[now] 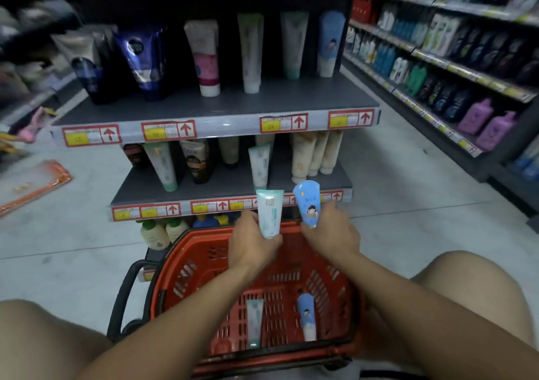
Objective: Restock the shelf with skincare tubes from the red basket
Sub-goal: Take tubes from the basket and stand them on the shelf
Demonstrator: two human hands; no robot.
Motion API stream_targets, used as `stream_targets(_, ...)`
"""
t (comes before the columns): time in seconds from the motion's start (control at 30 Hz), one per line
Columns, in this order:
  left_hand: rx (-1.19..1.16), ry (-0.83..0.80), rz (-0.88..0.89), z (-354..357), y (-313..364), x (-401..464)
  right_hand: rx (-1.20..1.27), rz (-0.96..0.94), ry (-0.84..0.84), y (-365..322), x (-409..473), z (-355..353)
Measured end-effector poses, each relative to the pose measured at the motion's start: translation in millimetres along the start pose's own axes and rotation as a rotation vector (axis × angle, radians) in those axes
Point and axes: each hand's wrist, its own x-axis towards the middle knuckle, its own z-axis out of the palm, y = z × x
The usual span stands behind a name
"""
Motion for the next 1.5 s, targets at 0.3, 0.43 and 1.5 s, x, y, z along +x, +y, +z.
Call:
stream_targets(0.3, -0.047, 0.125, 0.193, -39.1, 86.6, 21.8, 0.12, -0.034, 0.209, -20.7, 33.5, -82.7)
stream_targets(0.43, -0.083, 0.202, 0.263, -52.9, 119.6, 36.1, 0.175, -0.07, 0.286, -24.7, 55.6, -115.5)
stream_targets(1.5, -0.212, 0.407, 0.369, -45.7, 238.5, 170.4, 0.274, -0.182, 0.468, -47.7, 218.0, -169.7)
